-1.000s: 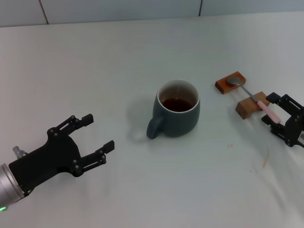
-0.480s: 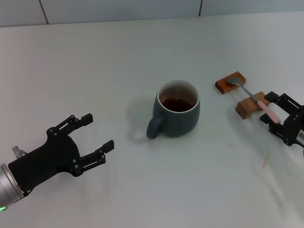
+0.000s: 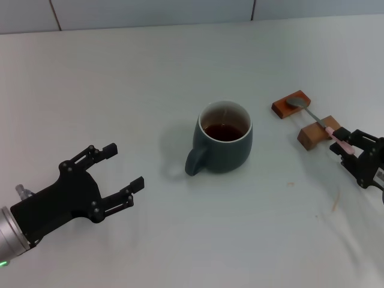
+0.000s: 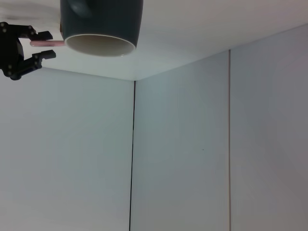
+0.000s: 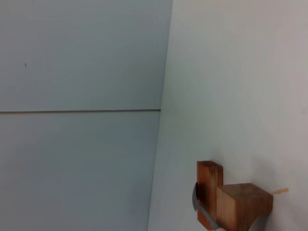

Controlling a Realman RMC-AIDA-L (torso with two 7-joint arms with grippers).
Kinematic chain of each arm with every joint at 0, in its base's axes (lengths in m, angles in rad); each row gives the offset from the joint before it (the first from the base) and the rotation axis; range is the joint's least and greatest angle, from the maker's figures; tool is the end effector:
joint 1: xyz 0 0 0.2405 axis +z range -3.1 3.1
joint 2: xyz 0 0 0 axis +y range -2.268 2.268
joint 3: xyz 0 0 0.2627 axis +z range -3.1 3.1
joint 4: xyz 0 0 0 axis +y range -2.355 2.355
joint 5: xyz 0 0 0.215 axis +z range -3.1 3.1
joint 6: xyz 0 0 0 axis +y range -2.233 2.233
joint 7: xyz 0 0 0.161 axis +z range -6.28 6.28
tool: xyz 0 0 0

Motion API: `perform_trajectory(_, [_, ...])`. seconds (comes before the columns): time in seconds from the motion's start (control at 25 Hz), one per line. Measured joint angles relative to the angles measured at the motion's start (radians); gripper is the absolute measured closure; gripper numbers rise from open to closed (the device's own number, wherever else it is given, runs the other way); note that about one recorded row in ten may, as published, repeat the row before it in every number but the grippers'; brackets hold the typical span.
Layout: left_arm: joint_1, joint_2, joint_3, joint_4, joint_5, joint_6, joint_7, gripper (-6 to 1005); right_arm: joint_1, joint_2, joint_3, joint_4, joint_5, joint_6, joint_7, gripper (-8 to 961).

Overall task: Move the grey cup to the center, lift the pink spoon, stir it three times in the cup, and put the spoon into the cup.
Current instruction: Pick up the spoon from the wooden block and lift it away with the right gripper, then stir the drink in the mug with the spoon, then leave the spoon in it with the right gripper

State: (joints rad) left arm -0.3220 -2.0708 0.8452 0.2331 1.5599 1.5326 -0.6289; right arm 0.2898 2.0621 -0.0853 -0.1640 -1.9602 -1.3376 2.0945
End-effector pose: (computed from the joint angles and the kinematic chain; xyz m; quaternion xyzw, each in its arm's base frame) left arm -0.3124 0.2584 -0.0633 -0.9022 -0.1295 -0.3244 0.2532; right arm 0.3861 0.2643 -0.0317 -0.4193 0.7547 0.4834 0.1450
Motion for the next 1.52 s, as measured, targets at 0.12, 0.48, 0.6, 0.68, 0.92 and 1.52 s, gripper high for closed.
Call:
perform_trajectory(0.12, [0.000, 0.000, 0.000, 0.000, 0.000, 0.000, 0.000, 158, -0.001, 0.000, 0.002, 0.000, 0.002, 0.000, 0.000, 567])
perform_trajectory(0.48, [0.000, 0.000, -0.007, -0.008, 0.000, 0.006, 0.000, 158, -0.003, 0.000, 0.003, -0.002, 0.002, 0.012, 0.001, 622])
perform_trajectory(0.6, [0.001, 0.000, -0.008, -0.008, 0.000, 0.007, 0.000, 158, -0.005, 0.000, 0.003, -0.001, 0.004, 0.012, 0.001, 639])
perform_trajectory(0.68, [0.001, 0.000, -0.008, -0.009, 0.000, 0.007, 0.000, 158, -0.007, 0.000, 0.003, -0.001, 0.005, 0.012, 0.001, 650])
perform_trajectory(0.92, [0.002, 0.000, -0.009, -0.009, 0.000, 0.008, 0.000, 158, -0.009, 0.001, 0.005, -0.001, 0.007, 0.011, -0.006, 683])
perform_trajectory(1.52, [0.002, 0.000, -0.009, -0.011, -0.013, 0.009, -0.001, 158, 0.039, 0.015, 0.119, -0.014, 0.012, -0.325, -0.540, 821])
